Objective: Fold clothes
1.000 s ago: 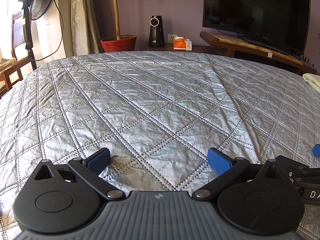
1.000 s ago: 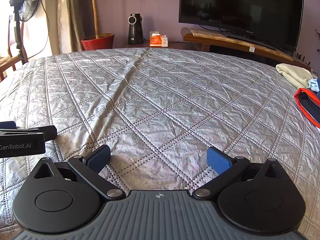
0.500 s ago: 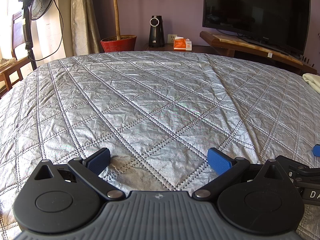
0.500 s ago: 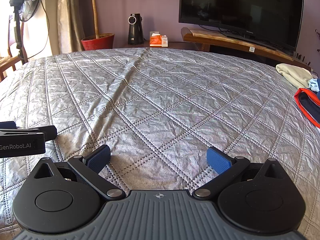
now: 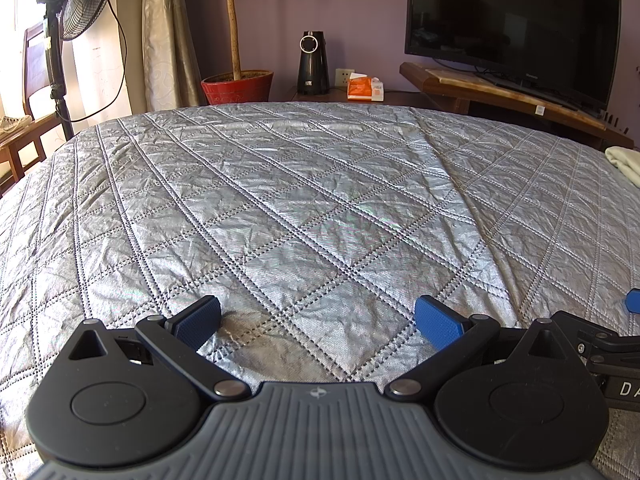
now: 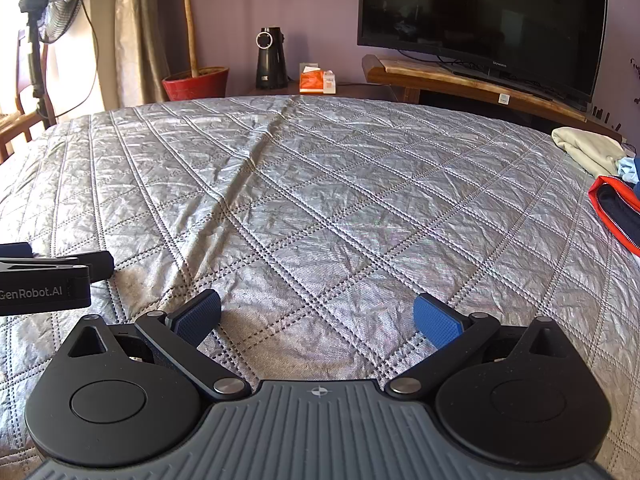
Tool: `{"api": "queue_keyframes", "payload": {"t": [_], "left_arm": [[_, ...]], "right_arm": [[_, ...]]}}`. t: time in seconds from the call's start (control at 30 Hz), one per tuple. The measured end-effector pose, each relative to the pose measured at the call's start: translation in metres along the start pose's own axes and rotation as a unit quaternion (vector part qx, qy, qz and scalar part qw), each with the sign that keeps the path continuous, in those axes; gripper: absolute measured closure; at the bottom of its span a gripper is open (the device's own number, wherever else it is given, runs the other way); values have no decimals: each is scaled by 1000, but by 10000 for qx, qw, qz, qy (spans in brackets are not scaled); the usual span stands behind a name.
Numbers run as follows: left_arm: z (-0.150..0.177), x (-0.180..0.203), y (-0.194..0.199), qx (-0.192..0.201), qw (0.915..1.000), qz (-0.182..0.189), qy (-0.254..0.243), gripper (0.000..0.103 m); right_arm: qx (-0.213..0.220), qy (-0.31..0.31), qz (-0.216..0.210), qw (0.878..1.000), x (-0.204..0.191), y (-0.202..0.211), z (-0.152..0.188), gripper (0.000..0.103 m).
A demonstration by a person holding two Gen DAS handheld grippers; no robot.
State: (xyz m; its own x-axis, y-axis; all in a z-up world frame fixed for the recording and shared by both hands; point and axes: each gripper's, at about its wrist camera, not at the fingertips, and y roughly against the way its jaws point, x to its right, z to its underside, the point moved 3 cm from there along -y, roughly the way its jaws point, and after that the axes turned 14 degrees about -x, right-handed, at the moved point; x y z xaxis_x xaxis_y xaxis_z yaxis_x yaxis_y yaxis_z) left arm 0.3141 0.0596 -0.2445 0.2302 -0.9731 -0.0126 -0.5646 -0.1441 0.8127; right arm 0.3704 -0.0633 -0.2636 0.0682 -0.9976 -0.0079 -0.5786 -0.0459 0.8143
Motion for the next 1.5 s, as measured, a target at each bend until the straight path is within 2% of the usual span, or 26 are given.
{"api": "queue_keyframes", "payload": {"t": [1.27, 1.33, 1.5], "left_arm": [[1, 1, 1, 1, 10000, 19, -23, 0], [-8, -10, -9, 6, 10000, 22, -24, 0], [-9, -9, -9, 6, 10000, 24, -32, 0]], "right_arm": [[0, 1, 9, 10000, -1, 1, 0, 0], [0, 1, 10, 10000, -1, 1, 0, 0], [0, 1, 12, 10000, -2, 1, 0, 0]]}}
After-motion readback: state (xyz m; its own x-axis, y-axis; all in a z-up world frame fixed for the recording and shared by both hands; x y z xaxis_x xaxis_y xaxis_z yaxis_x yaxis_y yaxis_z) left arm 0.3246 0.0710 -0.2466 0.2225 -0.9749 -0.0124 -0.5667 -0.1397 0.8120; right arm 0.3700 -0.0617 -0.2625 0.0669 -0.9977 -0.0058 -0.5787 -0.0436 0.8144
